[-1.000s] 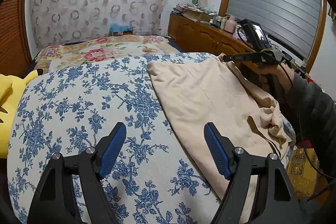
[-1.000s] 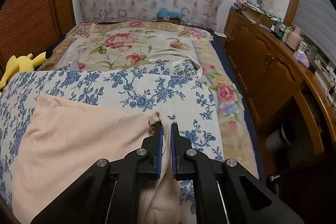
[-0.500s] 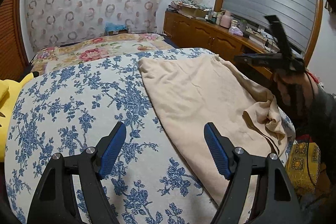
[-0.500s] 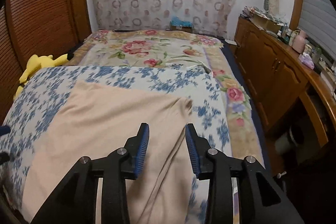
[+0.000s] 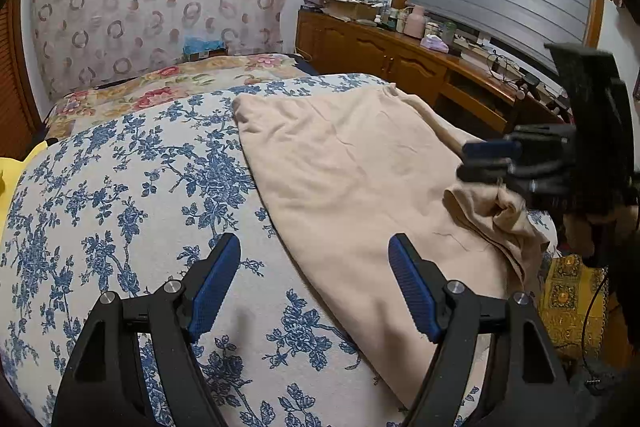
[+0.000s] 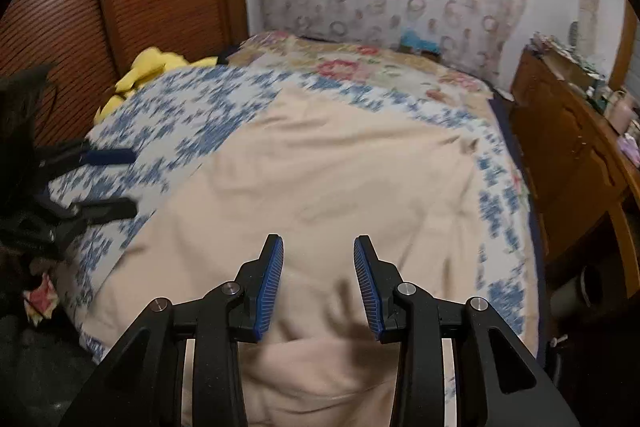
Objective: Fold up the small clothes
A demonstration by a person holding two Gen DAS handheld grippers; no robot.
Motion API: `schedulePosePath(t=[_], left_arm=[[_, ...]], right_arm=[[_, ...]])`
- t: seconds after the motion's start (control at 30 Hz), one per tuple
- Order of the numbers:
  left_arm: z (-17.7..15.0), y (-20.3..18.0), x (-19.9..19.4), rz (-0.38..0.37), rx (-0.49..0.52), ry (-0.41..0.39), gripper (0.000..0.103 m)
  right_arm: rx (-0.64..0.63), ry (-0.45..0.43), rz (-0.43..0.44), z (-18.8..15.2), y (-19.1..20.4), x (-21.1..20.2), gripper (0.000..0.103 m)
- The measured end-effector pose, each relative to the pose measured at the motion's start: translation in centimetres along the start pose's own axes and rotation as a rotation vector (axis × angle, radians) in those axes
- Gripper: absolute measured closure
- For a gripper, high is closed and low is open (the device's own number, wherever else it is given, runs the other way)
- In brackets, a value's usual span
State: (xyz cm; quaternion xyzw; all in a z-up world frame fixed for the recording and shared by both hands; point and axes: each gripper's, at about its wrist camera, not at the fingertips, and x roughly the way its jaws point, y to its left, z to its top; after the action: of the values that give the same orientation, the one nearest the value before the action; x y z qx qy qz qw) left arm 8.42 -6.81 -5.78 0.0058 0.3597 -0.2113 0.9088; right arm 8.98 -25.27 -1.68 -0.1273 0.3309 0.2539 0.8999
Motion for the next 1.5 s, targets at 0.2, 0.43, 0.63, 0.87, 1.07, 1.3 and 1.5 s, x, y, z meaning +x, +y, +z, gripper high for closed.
schedulePosePath(t=[0.2, 0.43, 0.63, 0.87, 1.07, 1.3, 1.5], left_arm=[[-0.2, -0.2, -0.1, -0.005, -0.006, -0.001, 0.026], [-0.3, -0.1, -0.2, -0.01, -0.01, -0.001, 0.026], [-0.4, -0.8, 0.3, -0.02, -0.003, 0.014, 0.026], [-0.4, -2.2, 0.7, -0.034, 0.027, 0.033, 0.026], [-0.3, -3.1, 0.9, -0.045, 0.046, 0.045, 0.026], [-0.6, -3.3, 1.0, -0.043, 0.055, 0.06, 0.026], [-1.0, -3.1, 0.9, -0.037, 0.056, 0.071, 0.026]], right_arm=[[-0.037, 0.066, 0.025, -0.7, 0.4, 1.3, 0.065], [-0.075, 0.095, 0.03, -1.2, -0.1, 1.1, 0.075], [-0.082, 0.069, 0.047, -2.8, 0.7, -0.6, 0.097], [0.006, 0.045, 0.002, -6.3, -1.4, -5.3, 0.098], [0.059, 0.061, -0.066, -8.7, -2.3, -8.7, 0.098], [0.051, 0.059, -0.085, -8.1, -1.2, -10.6, 0.095], [0.045, 0.021, -0.092, -7.8, -0.8, -12.1, 0.083]])
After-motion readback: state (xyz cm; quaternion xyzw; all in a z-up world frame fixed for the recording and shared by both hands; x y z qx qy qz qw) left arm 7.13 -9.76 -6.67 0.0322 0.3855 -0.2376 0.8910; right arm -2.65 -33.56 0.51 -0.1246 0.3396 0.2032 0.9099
